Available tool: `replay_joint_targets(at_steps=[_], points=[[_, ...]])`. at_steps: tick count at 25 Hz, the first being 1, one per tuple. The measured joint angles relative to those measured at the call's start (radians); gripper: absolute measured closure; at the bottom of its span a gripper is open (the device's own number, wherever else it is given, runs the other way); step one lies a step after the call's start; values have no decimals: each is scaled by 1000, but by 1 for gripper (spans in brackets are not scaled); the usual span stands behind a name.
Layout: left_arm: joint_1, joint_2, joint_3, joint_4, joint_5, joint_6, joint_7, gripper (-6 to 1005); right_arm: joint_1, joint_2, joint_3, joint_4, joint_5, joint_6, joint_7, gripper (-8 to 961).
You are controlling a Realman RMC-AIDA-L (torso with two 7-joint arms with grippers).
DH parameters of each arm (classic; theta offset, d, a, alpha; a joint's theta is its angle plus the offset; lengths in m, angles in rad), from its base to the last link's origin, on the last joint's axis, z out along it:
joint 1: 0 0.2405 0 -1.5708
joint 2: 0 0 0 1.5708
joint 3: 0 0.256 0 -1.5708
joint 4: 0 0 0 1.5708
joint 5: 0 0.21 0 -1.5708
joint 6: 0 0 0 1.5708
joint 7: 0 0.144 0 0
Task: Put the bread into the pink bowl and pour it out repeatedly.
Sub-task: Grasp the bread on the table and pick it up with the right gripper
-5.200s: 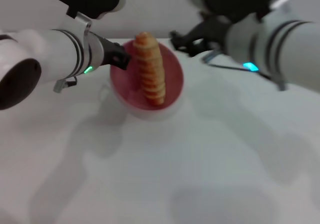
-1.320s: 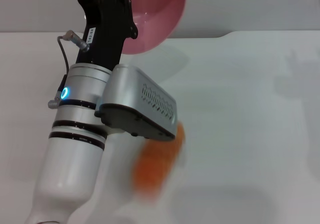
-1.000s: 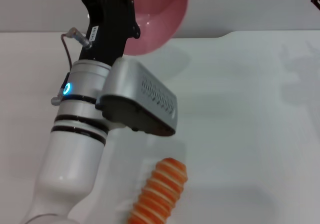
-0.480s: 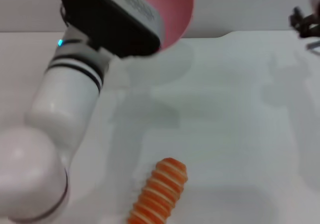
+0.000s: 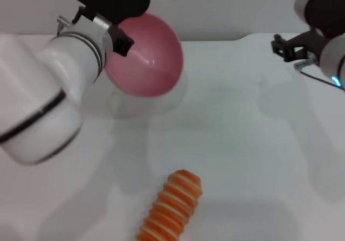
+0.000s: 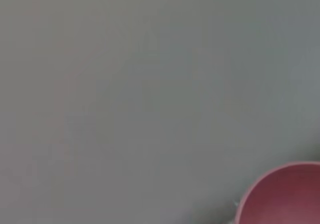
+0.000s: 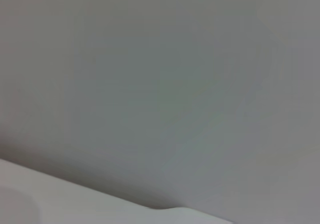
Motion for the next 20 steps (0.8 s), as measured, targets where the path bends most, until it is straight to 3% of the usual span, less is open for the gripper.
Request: replay_joint_targets(at_steps=[7, 12, 20], points=[[-62, -1, -125, 17, -195, -143, 129, 964, 22, -1, -31, -37, 154, 58, -90, 238], [-84, 1, -196, 4, -215, -174, 162, 964, 30, -1, -50, -67, 274, 98, -134, 238], [-97, 1, -232, -6, -219, -184, 181, 964, 69, -1, -67, -85, 515, 178, -248, 238]])
